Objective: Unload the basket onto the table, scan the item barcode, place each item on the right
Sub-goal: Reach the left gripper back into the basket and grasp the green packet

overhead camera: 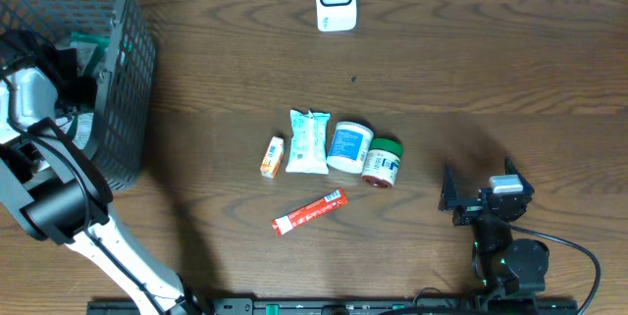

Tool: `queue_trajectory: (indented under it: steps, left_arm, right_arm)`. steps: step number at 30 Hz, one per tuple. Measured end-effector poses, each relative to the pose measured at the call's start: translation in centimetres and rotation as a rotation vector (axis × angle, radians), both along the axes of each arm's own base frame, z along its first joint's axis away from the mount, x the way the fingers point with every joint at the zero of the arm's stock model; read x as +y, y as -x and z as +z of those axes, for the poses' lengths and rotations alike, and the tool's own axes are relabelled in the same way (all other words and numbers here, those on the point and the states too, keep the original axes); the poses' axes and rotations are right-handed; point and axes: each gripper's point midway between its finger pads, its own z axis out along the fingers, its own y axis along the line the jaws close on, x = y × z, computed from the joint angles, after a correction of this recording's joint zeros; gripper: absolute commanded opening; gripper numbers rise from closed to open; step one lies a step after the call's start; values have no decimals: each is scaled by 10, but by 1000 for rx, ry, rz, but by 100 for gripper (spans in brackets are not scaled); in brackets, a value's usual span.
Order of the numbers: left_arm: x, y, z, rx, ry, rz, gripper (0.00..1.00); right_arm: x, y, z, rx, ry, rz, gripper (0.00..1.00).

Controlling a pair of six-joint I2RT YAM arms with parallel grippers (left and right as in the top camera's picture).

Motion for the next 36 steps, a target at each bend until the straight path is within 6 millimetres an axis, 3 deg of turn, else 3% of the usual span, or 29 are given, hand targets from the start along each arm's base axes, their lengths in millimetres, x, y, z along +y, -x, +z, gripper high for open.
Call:
queue_trajectory:
  steps: [22,26,32,34,36]
  left_arm:
    - [3,1,0,14,-27,9,52]
    - [5,0,1,11,-41,16,42]
    - [7,0,0,15,-54,19,40]
    - [7,0,0,15,-54,21,31]
    - [9,-1,-1,14,-58,25,14]
  right_arm:
    - [0,0,0,0,0,0,99]
    - [0,0,0,0,0,0,99]
    - [0,0,0,0,0,0,99]
    - [0,0,0,0,0,0,99]
    - [0,0,0,0,0,0,99]
